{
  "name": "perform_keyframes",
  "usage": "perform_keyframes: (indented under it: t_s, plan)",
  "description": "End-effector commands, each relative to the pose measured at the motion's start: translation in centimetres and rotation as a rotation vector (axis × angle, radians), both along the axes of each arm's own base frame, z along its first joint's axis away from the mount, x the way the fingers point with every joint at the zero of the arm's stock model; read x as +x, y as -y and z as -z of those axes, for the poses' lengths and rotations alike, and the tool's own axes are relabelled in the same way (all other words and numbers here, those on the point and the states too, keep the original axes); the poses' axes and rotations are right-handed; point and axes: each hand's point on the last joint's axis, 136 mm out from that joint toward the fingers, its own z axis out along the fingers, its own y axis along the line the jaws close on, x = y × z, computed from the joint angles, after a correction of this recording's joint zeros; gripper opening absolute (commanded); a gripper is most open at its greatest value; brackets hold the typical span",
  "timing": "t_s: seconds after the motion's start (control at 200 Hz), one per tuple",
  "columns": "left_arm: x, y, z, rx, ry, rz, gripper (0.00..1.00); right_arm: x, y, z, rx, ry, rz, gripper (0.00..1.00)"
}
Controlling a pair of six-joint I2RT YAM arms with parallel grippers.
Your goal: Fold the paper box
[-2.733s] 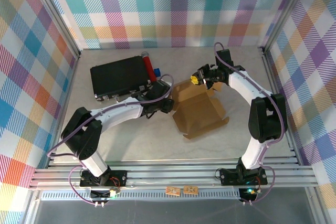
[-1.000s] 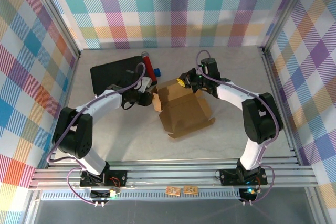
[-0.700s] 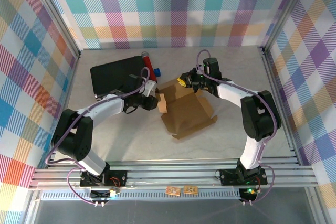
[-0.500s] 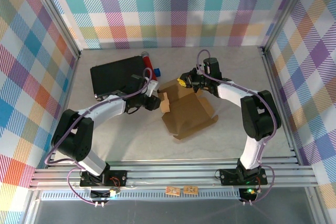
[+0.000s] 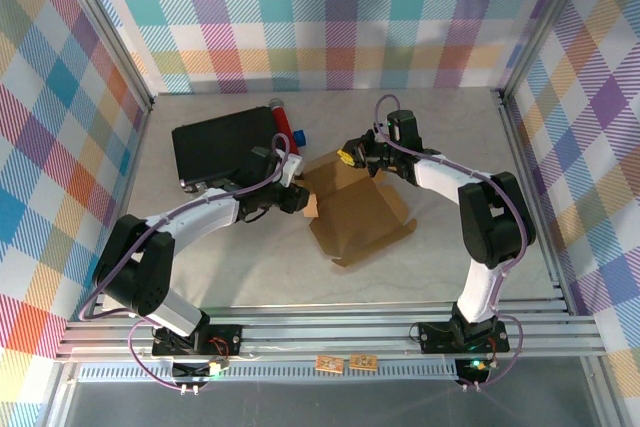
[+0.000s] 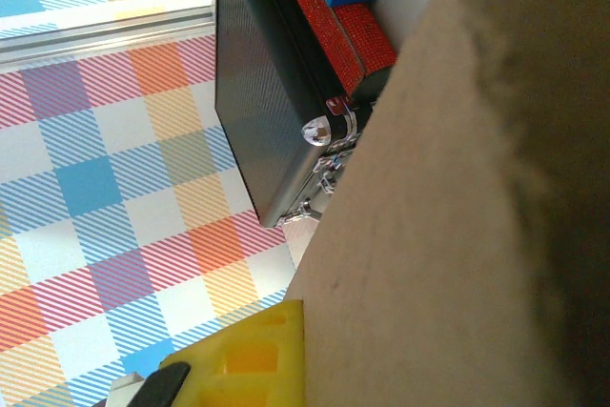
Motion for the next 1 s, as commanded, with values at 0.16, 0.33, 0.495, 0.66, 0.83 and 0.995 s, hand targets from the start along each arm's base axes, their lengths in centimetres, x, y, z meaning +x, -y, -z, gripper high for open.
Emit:
perform_keyframes:
  t_s: [0.16,0.33,0.495,0.66,0.83,0.995]
  plan:
    - [0.9,2.3,-0.6,-0.024,0.047,-0.070,0.35,0.2,-0.2,-0.1,0.026,0.037,-0.005,0.00]
    - [1.7,2.0,0.6,0.046,0.066,-0.200,0.35,-0.5,0.0,-0.4,0.053,0.077,0.006,0.00]
    - [2.6,1.4,0.7,0.083,0.090,-0.296,0.34,-1.3,0.3,0.3,0.066,0.081,0.012,0.00]
    - [3.5,0.7,0.9,0.136,0.100,-0.360,0.30,-1.7,0.4,0.3,0.069,0.085,0.010,0.00]
    - [3.6,-0.3,2.0,0.228,0.084,-0.412,0.26,-1.5,0.3,-0.3,0.075,0.093,0.016,0.00]
    - [3.6,-1.4,2.8,0.305,0.085,-0.448,0.28,-1.5,0.3,-0.4,0.071,0.087,0.018,0.00]
